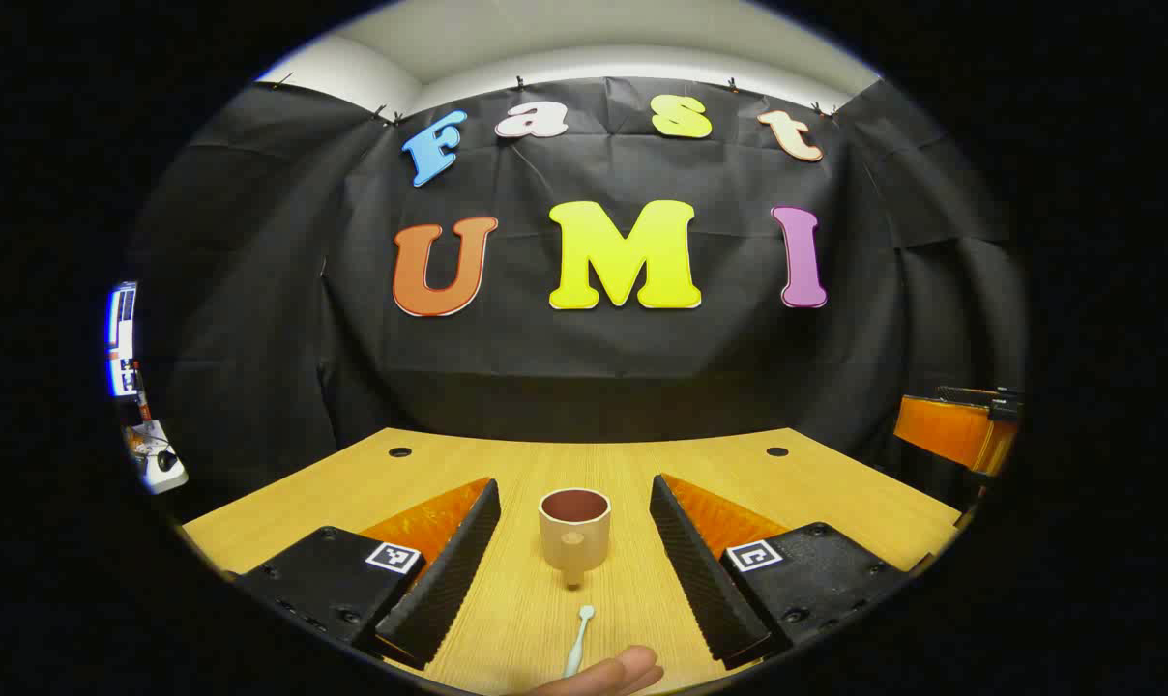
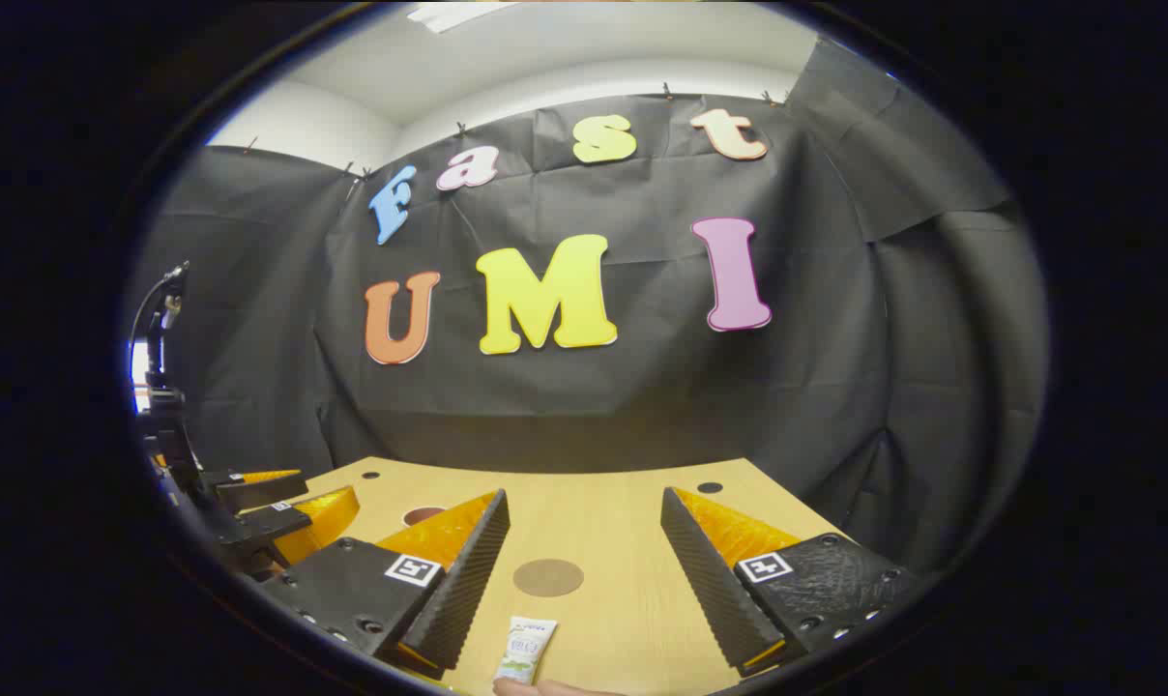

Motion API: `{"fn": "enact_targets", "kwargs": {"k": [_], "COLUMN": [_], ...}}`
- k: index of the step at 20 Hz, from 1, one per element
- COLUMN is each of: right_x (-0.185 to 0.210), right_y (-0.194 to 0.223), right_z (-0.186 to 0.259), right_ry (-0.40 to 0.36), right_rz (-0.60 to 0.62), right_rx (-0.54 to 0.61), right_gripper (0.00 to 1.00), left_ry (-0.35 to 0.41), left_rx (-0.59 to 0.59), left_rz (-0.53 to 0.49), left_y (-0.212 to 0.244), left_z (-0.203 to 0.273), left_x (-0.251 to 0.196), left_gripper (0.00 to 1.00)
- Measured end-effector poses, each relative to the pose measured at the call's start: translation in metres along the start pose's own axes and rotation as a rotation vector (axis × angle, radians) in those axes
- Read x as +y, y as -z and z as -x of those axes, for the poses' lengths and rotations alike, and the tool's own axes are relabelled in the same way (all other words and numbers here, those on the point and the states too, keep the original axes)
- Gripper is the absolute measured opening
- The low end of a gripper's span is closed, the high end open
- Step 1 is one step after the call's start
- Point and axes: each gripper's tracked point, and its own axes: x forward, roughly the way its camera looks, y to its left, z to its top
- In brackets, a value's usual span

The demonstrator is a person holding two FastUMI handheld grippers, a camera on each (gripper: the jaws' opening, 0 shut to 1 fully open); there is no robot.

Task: Put the toothbrush and toothpaste on the desktop into the cup, then pick up the cup and place it on the coaster on the desktop.

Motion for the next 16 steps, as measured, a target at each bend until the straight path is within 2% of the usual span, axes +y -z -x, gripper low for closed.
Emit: {"fn": "enact_targets", "kwargs": {"k": [7, 8, 12, 16], "right_x": [0.0023, 0.003, 0.003, 0.0021], "right_y": [0.0058, 0.0052, 0.0045, 0.0057], "right_z": [-0.0024, -0.0033, -0.004, -0.0043], "right_ry": [-0.013, -0.014, -0.011, -0.018], "right_rz": [0.001, 0.0, 0.003, 0.004], "right_rx": [0.015, 0.015, 0.016, 0.015], "right_gripper": [0.95, 0.92, 0.95, 0.95], "left_ry": [-0.002, -0.003, 0.022, 0.003], "left_rx": [-0.007, -0.007, -0.009, -0.011], "left_rz": [-0.008, -0.007, 0.001, -0.002], "left_y": [-0.0017, -0.0012, -0.0007, 0.0002], "left_z": [0.0013, 0.0007, -0.0003, -0.0015], "left_x": [0.0022, 0.0022, -0.0016, 0.0036], "left_gripper": [0.99, 0.99, 0.99, 0.99]}}
